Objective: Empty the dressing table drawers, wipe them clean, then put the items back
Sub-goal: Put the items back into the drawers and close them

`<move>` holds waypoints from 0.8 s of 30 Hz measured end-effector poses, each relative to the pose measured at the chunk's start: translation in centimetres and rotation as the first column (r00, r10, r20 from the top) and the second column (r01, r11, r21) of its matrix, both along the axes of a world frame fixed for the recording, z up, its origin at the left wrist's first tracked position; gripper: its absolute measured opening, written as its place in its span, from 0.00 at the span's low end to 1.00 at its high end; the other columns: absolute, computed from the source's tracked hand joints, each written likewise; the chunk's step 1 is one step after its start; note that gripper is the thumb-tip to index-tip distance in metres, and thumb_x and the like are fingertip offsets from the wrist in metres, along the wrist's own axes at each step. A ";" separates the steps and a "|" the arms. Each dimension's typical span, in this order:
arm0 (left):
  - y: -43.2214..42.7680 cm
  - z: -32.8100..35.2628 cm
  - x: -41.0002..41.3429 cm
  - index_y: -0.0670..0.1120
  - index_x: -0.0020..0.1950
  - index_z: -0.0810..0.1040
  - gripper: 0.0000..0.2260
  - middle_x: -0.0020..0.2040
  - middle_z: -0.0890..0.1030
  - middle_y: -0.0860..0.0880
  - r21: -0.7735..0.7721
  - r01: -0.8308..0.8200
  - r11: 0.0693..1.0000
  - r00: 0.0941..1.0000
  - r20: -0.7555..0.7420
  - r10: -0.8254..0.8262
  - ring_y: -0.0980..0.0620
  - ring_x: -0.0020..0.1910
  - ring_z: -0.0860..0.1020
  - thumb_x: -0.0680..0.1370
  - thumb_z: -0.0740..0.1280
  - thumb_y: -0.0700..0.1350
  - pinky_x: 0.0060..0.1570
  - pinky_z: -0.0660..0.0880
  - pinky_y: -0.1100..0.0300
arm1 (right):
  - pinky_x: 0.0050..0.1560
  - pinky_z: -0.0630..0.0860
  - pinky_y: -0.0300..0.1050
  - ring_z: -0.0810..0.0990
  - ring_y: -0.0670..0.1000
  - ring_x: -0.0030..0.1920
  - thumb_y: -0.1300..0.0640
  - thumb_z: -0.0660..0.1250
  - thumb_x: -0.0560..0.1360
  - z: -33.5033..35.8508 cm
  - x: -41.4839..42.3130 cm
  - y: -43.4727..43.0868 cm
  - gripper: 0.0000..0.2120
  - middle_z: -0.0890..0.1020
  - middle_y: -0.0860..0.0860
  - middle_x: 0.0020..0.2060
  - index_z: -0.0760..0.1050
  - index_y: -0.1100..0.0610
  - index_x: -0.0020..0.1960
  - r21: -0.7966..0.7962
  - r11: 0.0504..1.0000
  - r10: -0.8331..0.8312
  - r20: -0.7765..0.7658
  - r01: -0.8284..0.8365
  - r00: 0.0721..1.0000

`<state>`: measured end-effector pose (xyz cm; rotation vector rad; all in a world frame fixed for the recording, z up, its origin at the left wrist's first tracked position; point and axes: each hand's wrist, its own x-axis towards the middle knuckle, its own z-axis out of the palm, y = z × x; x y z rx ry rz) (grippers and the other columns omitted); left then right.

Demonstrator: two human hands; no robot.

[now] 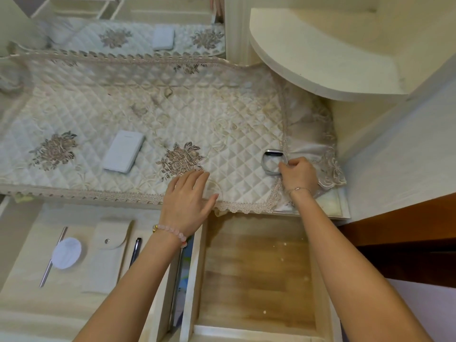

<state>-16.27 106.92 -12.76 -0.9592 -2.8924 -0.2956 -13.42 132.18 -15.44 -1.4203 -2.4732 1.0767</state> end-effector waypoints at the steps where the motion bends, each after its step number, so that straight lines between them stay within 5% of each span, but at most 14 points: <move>1: -0.3 0.1 -0.2 0.42 0.60 0.77 0.24 0.58 0.79 0.45 0.004 -0.004 1.000 1.000 -0.004 0.004 0.45 0.58 0.77 0.76 0.56 0.57 0.57 0.72 0.49 | 0.41 0.72 0.44 0.79 0.55 0.48 0.50 0.66 0.73 0.1 0.0 -0.1 0.11 0.82 0.52 0.50 0.77 0.54 0.52 -0.019 0.999 -0.026 -0.011 0.026 1.000; 8: -2.4 0.8 -1.2 0.43 0.62 0.76 0.24 0.59 0.79 0.46 0.027 -0.008 1.000 1.000 0.004 0.008 0.45 0.58 0.77 0.76 0.54 0.58 0.57 0.71 0.50 | 0.43 0.70 0.42 0.76 0.50 0.42 0.56 0.67 0.72 1.3 1.2 -1.0 0.07 0.81 0.50 0.45 0.77 0.56 0.49 -0.116 0.986 -0.134 -0.144 0.117 0.981; 12: -3.9 0.9 -1.7 0.43 0.62 0.76 0.24 0.58 0.79 0.46 0.053 -0.002 0.999 1.000 0.004 0.001 0.45 0.58 0.77 0.76 0.54 0.58 0.57 0.71 0.49 | 0.50 0.79 0.50 0.81 0.51 0.43 0.58 0.72 0.69 2.1 2.6 -2.1 0.07 0.83 0.52 0.45 0.78 0.54 0.47 -0.292 0.940 -0.259 -0.270 0.178 0.927; 17: -6.2 0.2 -2.2 0.43 0.62 0.75 0.24 0.59 0.79 0.46 0.076 0.008 0.997 1.000 0.006 -0.009 0.46 0.59 0.77 0.76 0.54 0.57 0.57 0.71 0.50 | 0.35 0.79 0.35 0.80 0.46 0.36 0.63 0.73 0.70 3.7 3.3 -6.2 0.13 0.80 0.57 0.47 0.76 0.61 0.53 -0.506 0.860 -0.287 -0.371 0.066 0.883; 24: -11.8 -0.3 -4.4 0.42 0.61 0.76 0.24 0.57 0.79 0.45 0.079 -0.095 0.992 0.995 -0.009 0.096 0.44 0.56 0.77 0.75 0.55 0.57 0.55 0.72 0.51 | 0.35 0.79 0.34 0.80 0.44 0.34 0.65 0.69 0.72 4.7 1.2 -12.7 0.13 0.80 0.54 0.41 0.76 0.60 0.57 -0.597 0.801 -0.246 -0.398 -0.047 0.884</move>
